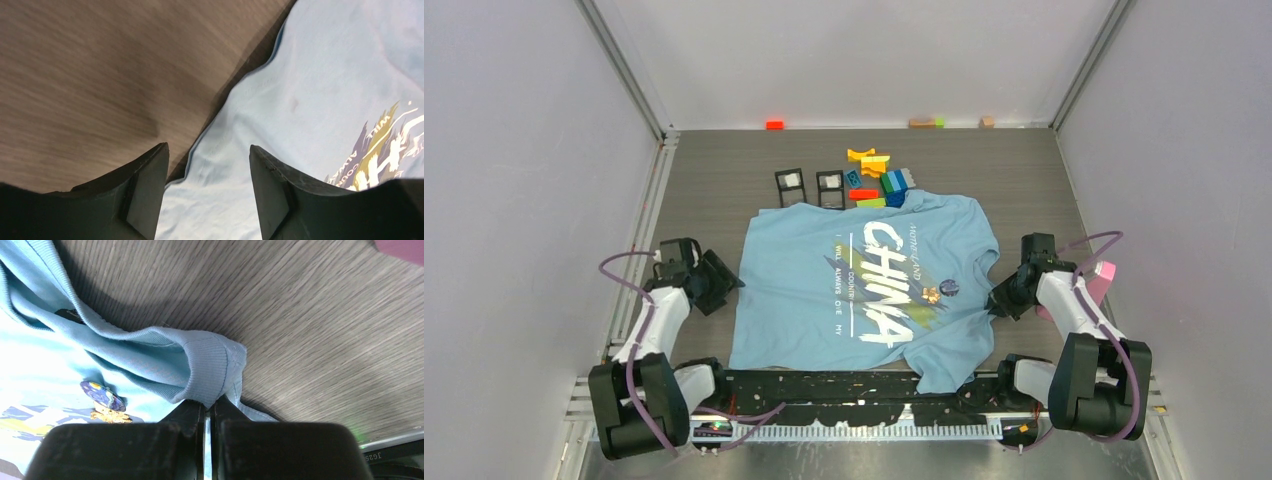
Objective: Pin the brooch onto the clothing
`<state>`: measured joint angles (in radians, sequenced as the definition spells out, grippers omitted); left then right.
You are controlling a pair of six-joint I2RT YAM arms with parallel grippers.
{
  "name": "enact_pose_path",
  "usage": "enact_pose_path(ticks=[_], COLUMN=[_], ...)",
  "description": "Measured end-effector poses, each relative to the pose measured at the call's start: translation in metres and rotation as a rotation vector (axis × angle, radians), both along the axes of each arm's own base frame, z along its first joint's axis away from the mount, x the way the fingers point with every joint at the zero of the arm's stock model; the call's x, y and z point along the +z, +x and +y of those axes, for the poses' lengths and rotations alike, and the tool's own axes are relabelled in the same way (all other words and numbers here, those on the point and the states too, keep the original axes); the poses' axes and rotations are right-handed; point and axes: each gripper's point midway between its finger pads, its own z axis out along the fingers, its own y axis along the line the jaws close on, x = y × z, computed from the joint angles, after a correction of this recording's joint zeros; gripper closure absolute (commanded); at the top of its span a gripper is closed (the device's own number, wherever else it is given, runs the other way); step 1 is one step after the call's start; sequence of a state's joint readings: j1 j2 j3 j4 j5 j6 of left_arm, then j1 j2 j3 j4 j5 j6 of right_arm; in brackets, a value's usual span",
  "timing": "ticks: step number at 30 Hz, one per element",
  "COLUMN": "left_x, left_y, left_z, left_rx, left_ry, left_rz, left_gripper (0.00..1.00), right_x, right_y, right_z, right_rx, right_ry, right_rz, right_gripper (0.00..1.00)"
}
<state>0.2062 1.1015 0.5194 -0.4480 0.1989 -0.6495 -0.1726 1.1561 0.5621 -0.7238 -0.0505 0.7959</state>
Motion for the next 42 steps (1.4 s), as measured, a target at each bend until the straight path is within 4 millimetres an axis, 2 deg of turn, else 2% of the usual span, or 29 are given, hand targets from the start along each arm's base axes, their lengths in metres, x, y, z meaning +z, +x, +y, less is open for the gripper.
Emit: enact_pose_path(ticks=[7,9,10,13,15,20,23,28,39,40,42], left_x=[-0.008,-0.015,-0.015,-0.018,-0.022,-0.022,-0.018,0.001,0.004,0.005,0.006], left_y=[-0.020,-0.024,-0.023,-0.019,-0.016,-0.014,-0.018,-0.018,-0.028,-0.029,-0.029], left_z=[-0.017,-0.024,-0.027,-0.031,-0.031,-0.026,-0.009,0.014,0.024,0.025,0.024], left_rx=[-0.069,-0.106,-0.121,-0.142,-0.145,-0.125,-0.050,0.060,0.132,0.136,0.136], left_ry=[0.031,0.042,0.046,0.053,0.054,0.067,0.076,0.074,0.030,0.027,0.021], left_rz=[0.063,0.097,0.102,0.122,0.132,0.124,0.102,0.028,0.043,0.041,0.041], left_gripper=[0.38,0.44,0.51,0.84,0.99,1.00,1.00,1.00,1.00,1.00,0.96], right_x=[-0.003,-0.005,-0.005,-0.006,-0.006,-0.007,-0.004,0.005,0.007,0.008,0.011], right_y=[0.003,0.002,0.002,0.003,0.003,0.001,0.001,0.001,-0.003,-0.003,-0.001], right_z=[0.002,0.002,0.003,0.002,0.002,-0.005,-0.011,-0.012,-0.012,-0.012,-0.011], right_rx=[0.009,0.010,0.011,0.010,0.010,-0.004,-0.019,-0.046,-0.065,-0.067,-0.070], right_ry=[0.012,0.014,0.015,0.014,0.012,-0.026,-0.058,-0.074,-0.072,-0.072,-0.073], right_rz=[-0.016,-0.016,-0.015,-0.018,-0.019,-0.007,-0.017,-0.056,-0.045,-0.053,-0.069], right_gripper=[1.00,1.00,1.00,1.00,1.00,1.00,1.00,1.00,0.99,0.98,0.84])
